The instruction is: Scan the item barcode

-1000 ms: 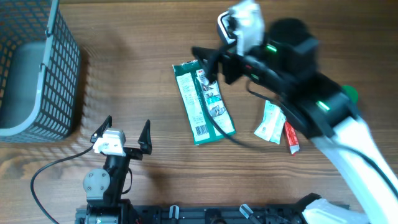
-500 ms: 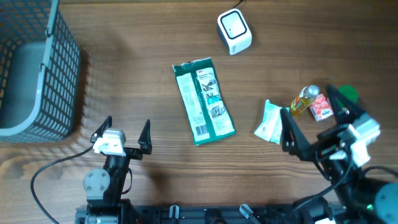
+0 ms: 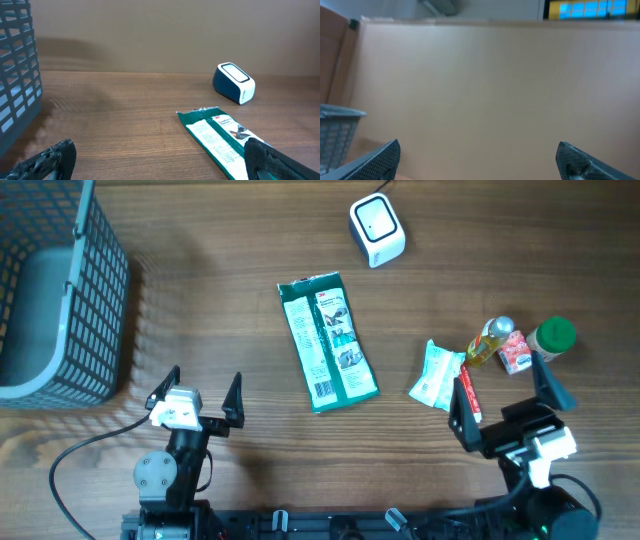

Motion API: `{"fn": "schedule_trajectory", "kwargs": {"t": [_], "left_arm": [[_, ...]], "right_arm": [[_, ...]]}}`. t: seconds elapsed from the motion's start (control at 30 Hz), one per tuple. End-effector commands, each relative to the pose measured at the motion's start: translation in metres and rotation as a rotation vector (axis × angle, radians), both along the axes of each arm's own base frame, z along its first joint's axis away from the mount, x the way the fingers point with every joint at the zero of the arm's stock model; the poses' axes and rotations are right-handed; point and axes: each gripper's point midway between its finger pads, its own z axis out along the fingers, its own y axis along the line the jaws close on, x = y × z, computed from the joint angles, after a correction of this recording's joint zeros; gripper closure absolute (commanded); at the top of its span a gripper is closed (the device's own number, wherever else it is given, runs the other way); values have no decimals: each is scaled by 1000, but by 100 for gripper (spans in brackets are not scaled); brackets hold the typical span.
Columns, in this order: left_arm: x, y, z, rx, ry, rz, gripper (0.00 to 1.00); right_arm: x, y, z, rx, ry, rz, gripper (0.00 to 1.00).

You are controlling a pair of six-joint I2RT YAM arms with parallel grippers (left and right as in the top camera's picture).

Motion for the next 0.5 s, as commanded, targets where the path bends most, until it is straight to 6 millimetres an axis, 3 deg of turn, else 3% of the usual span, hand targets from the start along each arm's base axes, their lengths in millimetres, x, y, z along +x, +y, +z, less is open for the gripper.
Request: {"fn": "schedule_trajectory", "kwargs": {"t": [0.0, 0.3, 0.47], "left_arm": [[0, 0, -1, 15, -1, -2, 0], [0, 0, -1, 15, -1, -2, 0], [0, 0, -1, 15, -1, -2, 0]], "right_arm": [[10, -6, -21, 35, 43, -23, 0], [40, -11, -95, 84, 335, -51, 0], [49, -18, -151, 53, 562, -94, 0]]}}
